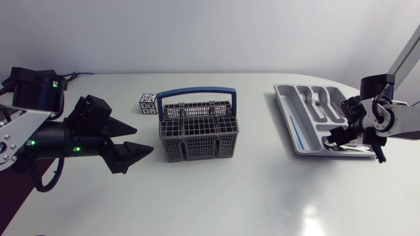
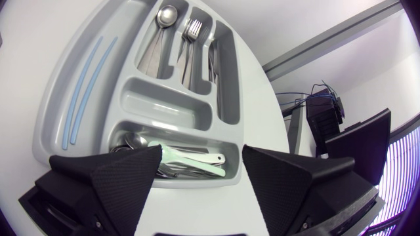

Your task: Transfer all utensils from the basket to the drawer tray.

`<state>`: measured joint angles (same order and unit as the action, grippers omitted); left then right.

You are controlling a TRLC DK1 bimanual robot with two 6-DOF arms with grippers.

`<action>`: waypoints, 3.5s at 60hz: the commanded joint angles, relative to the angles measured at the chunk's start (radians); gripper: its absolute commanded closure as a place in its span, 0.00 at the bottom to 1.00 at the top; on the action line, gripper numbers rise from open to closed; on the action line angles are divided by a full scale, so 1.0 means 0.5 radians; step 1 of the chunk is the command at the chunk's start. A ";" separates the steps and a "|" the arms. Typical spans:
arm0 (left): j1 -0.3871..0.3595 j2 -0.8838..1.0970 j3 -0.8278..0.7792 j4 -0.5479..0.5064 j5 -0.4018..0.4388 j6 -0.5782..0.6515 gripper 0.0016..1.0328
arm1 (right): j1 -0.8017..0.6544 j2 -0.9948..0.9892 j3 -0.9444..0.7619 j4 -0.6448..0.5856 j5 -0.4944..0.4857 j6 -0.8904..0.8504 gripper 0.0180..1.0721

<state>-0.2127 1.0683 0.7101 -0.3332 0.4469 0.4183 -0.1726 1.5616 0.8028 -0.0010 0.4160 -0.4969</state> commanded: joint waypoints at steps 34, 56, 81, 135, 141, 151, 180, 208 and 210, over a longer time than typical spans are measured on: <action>-0.256 0.272 -0.012 0.243 -0.372 -0.128 0.07 | 0.523 -0.703 -0.139 -0.550 -0.700 0.724 0.04; -0.406 0.597 -0.024 0.651 -0.845 -0.103 0.07 | 0.753 -0.896 -0.271 -0.560 -0.731 0.837 0.04; -0.378 0.778 -0.021 0.927 -1.029 -0.076 0.07 | 0.870 -1.052 -0.363 -0.612 -0.731 0.877 0.04; -0.155 -0.274 -0.273 0.577 -1.351 -0.073 0.05 | 0.851 -1.604 -0.590 -0.495 -0.636 0.846 0.04; -0.133 -0.406 -0.340 0.577 -1.434 -0.067 0.05 | 0.799 -1.681 -0.639 -0.474 -0.633 0.819 0.04; -0.121 -0.661 -0.463 0.550 -1.443 0.026 0.05 | 0.692 -1.862 -0.756 -0.440 -0.633 0.751 0.04; 0.125 -1.414 -0.871 0.669 -1.298 -0.303 0.06 | 0.523 -2.402 -1.089 -0.307 -0.687 0.780 0.04; 0.332 -1.913 -1.250 0.667 -1.019 -0.671 0.05 | 0.399 -2.904 -1.449 -0.092 -0.788 0.929 0.04; 0.347 -1.950 -1.278 0.667 -0.998 -0.698 0.05 | 0.390 -2.941 -1.475 -0.076 -0.795 0.940 0.04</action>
<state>-0.0582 0.1326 0.1158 -0.0067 -0.0731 0.1219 0.0349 0.1276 0.1093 -0.0639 0.0261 -0.0624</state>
